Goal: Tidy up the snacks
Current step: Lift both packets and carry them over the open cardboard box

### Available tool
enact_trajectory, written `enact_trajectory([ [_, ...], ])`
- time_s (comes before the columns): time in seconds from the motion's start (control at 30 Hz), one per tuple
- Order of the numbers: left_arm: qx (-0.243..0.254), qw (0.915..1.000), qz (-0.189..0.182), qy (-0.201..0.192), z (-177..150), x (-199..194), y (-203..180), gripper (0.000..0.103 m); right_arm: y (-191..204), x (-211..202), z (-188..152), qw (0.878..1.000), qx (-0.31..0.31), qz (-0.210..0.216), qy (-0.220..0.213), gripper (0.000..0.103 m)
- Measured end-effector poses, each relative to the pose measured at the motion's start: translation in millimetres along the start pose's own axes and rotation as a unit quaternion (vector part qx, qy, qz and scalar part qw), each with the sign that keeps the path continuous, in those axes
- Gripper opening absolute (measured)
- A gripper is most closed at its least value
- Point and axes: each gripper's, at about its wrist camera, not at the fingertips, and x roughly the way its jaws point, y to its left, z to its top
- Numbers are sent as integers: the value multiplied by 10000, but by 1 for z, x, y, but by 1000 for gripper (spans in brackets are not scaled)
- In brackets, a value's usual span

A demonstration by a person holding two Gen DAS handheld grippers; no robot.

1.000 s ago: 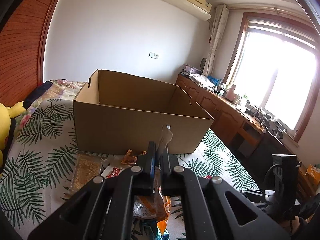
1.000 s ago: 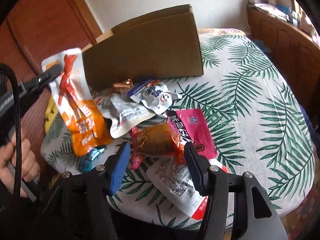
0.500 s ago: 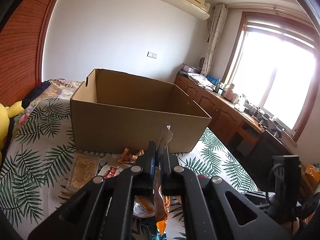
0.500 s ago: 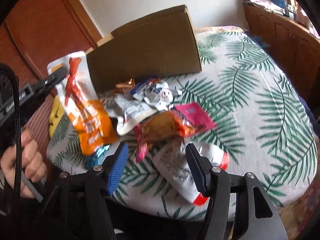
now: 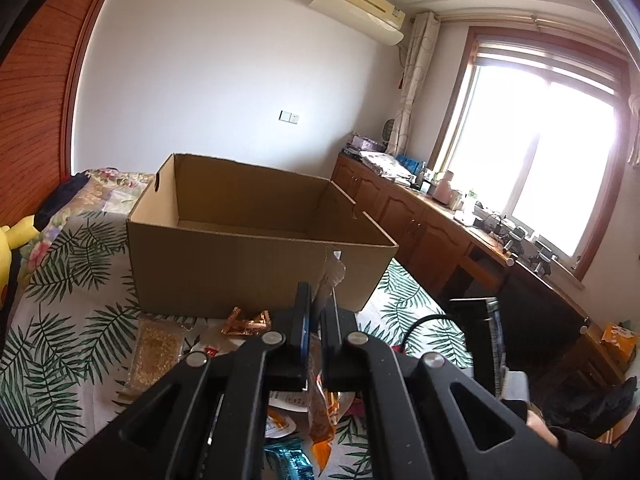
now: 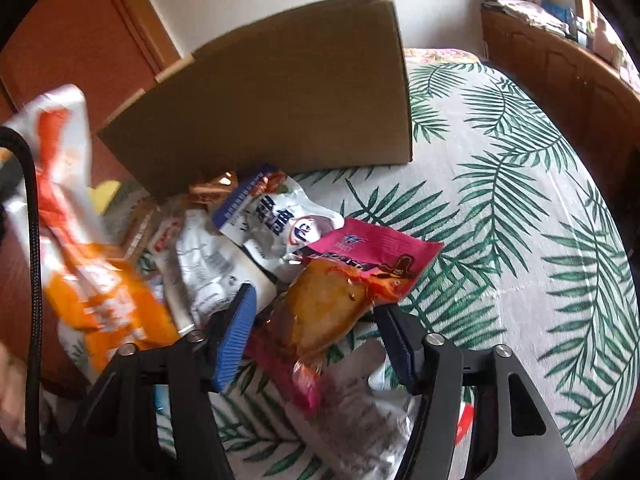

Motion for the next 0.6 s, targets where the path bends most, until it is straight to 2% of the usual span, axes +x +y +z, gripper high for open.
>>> enact_trajectory([
  [0.2,65,9999,-60,-97,8,-6,-6,0,-2,-1,1,9999,-84,8,-115,44],
  [0.4,79,9998,-86,-146,17,-5,-8,0,-1,-5,0,9994,-256,-65,-211,42],
  [0.6,105,9997,-110,-180,27,-4,-8,0,-5,-28,2,9985,-275,-131,-464,42],
])
